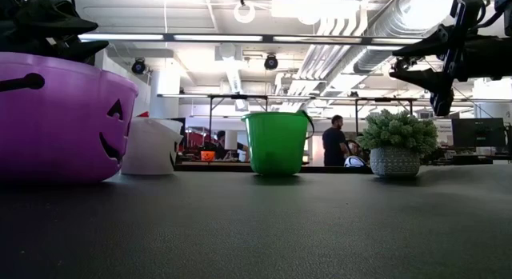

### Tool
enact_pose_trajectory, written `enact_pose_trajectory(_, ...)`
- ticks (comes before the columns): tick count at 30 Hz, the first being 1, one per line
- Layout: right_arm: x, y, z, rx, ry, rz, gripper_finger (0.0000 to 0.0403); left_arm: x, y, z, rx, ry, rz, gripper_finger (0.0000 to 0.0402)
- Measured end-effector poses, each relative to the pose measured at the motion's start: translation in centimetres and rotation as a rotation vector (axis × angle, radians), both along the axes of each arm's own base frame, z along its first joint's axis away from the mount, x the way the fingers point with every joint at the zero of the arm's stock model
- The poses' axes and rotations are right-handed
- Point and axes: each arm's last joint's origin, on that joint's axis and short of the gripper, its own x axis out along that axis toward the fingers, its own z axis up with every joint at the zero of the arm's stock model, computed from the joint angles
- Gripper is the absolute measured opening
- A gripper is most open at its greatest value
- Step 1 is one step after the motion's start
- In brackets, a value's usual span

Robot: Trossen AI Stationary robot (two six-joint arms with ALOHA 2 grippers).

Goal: Sort candy
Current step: Return to Home Position

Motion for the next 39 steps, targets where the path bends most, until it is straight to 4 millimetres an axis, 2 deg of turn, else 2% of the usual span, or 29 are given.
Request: enact_pose_trajectory(39,0.01,0.0,-0.2,0.001,0.021,0.0,0.0162,0.0,0.0,0.02,-0.001,-0.001,0.0,0.0087)
